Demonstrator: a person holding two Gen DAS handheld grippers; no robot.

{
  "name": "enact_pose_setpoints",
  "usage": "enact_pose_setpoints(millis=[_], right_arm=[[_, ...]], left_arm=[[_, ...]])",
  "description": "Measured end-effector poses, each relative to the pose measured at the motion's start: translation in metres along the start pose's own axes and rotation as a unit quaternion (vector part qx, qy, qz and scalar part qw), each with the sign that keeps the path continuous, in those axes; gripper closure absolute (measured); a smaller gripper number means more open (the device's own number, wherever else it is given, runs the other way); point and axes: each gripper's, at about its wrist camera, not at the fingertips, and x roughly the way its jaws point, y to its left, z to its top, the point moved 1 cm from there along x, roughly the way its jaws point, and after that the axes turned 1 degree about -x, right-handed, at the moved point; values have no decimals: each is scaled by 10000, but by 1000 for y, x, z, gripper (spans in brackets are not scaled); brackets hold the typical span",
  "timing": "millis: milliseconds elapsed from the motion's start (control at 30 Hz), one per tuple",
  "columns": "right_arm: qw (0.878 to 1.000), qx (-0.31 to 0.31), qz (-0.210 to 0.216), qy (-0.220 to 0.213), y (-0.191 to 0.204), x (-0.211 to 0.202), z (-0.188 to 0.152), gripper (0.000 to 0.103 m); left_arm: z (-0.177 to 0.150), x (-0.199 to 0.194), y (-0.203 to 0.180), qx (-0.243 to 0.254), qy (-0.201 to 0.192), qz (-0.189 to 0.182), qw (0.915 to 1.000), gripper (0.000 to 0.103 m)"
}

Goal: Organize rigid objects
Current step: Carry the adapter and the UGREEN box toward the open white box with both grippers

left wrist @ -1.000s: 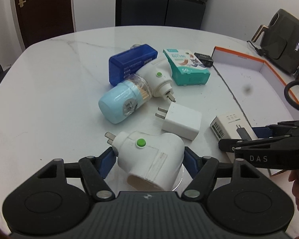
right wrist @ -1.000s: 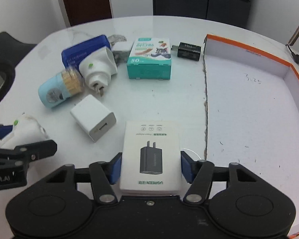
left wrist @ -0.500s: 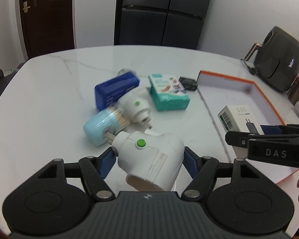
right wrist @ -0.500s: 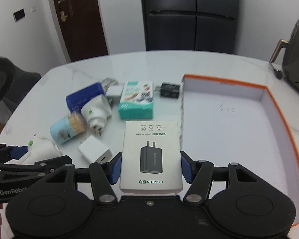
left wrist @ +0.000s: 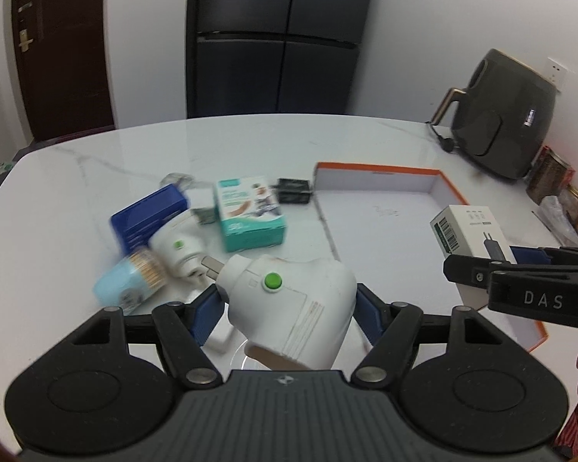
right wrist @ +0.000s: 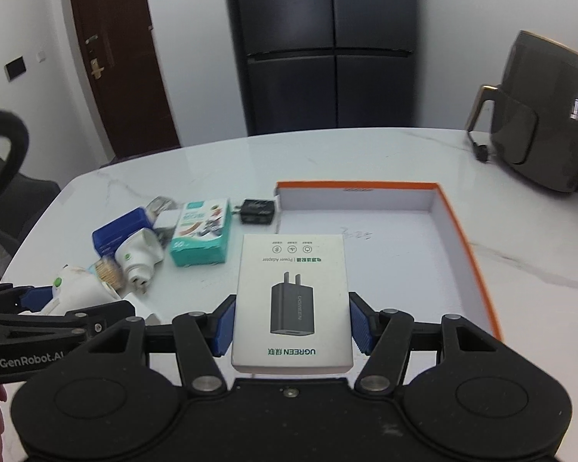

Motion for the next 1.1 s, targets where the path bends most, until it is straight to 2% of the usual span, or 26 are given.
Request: enact_pose_setpoints(millis=[467,1100], right_arm=[[9993,289,-111,-231,-55,-20,10,32],[9992,319,-73,-240,-90,-9,25,32]], left_arm=[[36,13,-51,60,-86,-210,9997,30],[42,27,-80,59,-71,-164,9998,30]])
